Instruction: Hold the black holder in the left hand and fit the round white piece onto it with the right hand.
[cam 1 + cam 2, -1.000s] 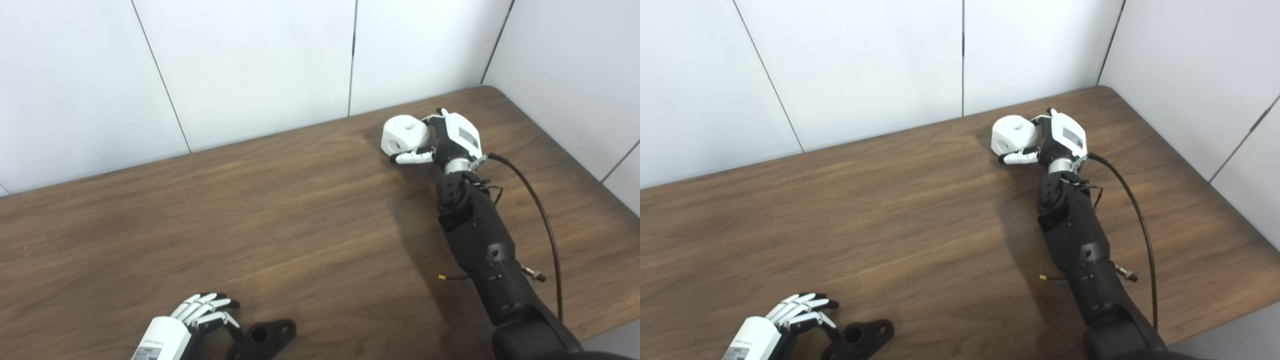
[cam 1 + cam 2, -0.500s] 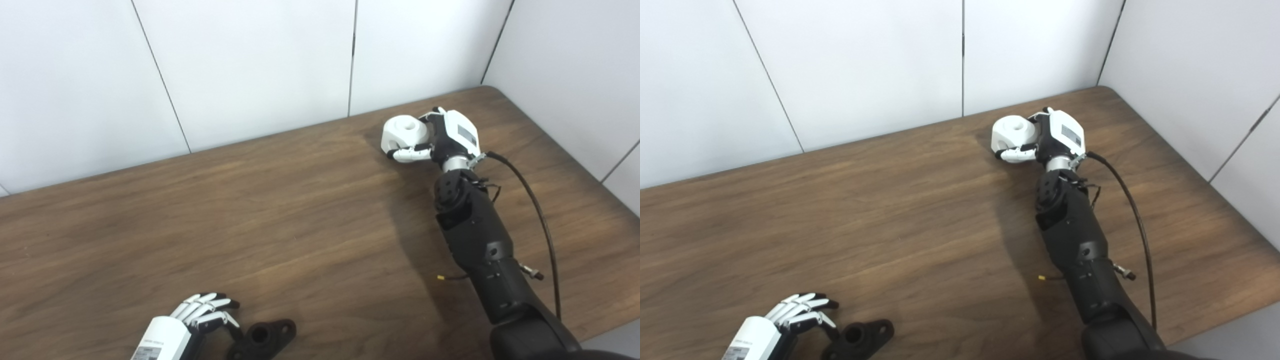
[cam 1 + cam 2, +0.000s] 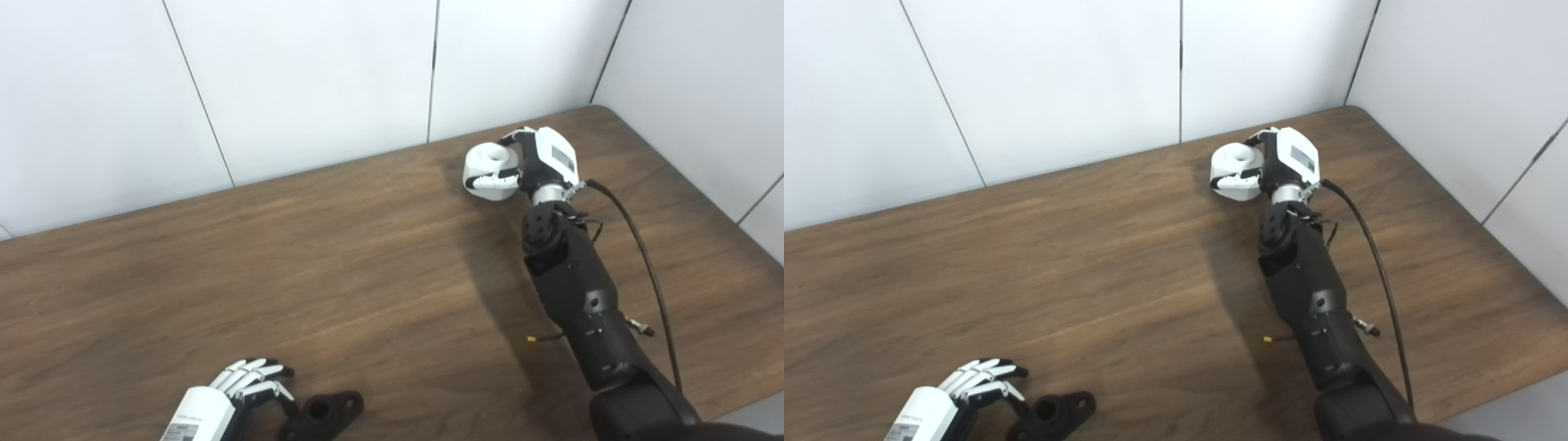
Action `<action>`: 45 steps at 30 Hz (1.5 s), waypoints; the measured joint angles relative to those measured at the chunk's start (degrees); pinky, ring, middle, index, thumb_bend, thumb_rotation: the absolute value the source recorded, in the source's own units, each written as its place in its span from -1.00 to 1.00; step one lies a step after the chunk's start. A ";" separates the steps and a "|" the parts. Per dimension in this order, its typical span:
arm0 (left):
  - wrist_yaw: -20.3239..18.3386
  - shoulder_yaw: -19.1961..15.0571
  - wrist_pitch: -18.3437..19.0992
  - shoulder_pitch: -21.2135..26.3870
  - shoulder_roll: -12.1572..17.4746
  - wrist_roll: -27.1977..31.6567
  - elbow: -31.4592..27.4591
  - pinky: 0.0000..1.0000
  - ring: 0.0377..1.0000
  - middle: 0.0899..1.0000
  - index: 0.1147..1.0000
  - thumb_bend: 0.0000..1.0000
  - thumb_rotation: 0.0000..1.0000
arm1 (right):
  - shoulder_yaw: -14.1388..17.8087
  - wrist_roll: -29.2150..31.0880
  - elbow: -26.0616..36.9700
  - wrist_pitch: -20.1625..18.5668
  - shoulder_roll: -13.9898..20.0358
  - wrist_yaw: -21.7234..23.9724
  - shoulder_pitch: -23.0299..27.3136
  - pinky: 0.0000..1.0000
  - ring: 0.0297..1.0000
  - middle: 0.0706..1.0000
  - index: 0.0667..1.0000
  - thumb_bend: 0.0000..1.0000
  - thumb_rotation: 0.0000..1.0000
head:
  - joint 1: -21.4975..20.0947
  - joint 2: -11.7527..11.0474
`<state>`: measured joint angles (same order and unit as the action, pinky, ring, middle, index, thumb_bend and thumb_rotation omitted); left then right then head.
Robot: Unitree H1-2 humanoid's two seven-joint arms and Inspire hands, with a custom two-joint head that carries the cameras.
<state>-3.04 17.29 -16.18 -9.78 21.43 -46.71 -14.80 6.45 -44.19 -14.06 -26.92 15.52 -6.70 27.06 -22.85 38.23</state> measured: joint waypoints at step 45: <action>-1.98 0.07 1.96 -0.09 -0.32 -0.02 -1.60 0.67 0.65 0.50 -0.16 0.04 -0.91 | -3.61 3.61 14.07 -0.06 3.80 5.73 -4.19 0.43 0.63 0.53 -0.11 0.05 -0.73 | 3.43 2.20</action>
<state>-5.01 17.36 -14.22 -9.87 21.11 -46.73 -16.39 2.84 -40.58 0.01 -26.98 19.31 -0.97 22.87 -19.42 40.43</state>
